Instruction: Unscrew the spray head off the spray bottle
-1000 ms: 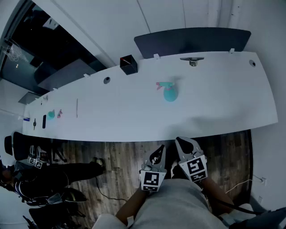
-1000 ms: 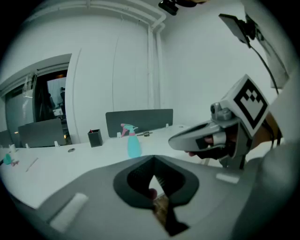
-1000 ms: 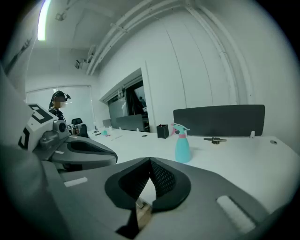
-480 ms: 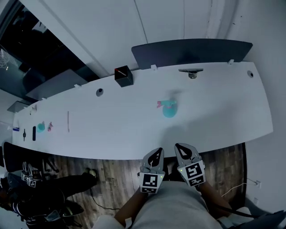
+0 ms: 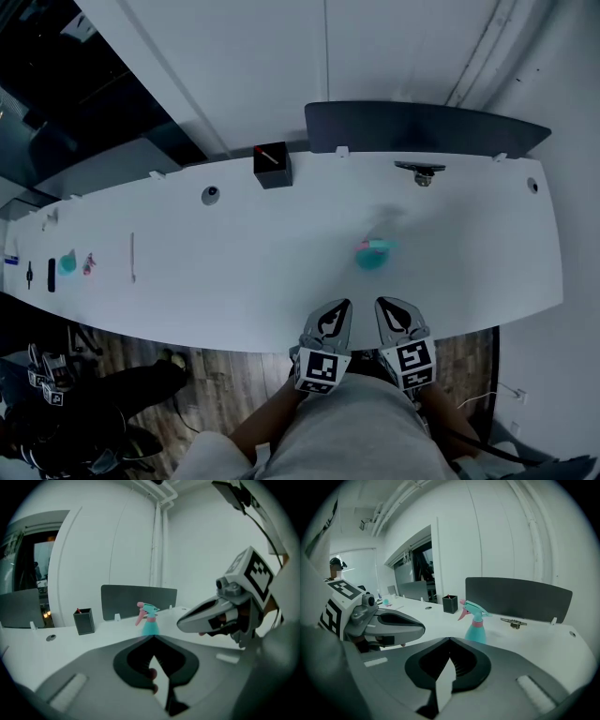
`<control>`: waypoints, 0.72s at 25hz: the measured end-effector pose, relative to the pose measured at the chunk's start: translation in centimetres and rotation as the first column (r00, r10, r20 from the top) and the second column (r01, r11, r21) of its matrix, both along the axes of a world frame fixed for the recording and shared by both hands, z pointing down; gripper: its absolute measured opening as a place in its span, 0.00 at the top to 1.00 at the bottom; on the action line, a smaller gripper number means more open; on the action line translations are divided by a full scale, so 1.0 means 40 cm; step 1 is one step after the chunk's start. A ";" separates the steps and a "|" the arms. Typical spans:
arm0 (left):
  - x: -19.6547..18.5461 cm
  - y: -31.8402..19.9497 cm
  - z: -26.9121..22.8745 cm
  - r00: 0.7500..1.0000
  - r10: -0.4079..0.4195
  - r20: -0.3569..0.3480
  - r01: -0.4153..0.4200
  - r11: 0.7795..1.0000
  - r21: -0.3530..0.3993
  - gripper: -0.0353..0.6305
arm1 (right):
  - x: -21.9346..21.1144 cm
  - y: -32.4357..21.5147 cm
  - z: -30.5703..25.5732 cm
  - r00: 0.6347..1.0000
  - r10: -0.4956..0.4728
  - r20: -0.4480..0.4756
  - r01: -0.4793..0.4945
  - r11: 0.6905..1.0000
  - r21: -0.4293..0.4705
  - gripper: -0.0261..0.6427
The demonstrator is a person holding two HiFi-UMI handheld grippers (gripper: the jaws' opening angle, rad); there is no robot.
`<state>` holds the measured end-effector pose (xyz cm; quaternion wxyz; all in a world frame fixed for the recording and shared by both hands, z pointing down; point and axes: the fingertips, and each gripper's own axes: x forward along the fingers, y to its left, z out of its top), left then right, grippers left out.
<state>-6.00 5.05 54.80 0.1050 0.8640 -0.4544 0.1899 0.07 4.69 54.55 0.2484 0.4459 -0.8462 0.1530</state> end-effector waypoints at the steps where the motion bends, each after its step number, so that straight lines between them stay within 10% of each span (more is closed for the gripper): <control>1: -0.007 -0.009 0.002 1.000 0.003 -0.007 -0.003 1.000 -0.008 0.94 | -0.005 -0.004 0.002 1.000 0.004 -0.009 -0.004 1.000 -0.007 0.96; 11: -0.013 -0.073 0.052 0.993 0.118 -0.008 -0.118 0.992 -0.043 0.94 | 0.017 -0.039 0.037 0.993 0.098 -0.069 -0.101 0.994 -0.039 0.96; 18: 0.003 -0.123 0.100 0.999 0.033 0.039 -0.030 0.997 -0.069 0.94 | 0.057 -0.068 0.063 0.998 0.026 -0.053 -0.028 0.999 -0.043 0.96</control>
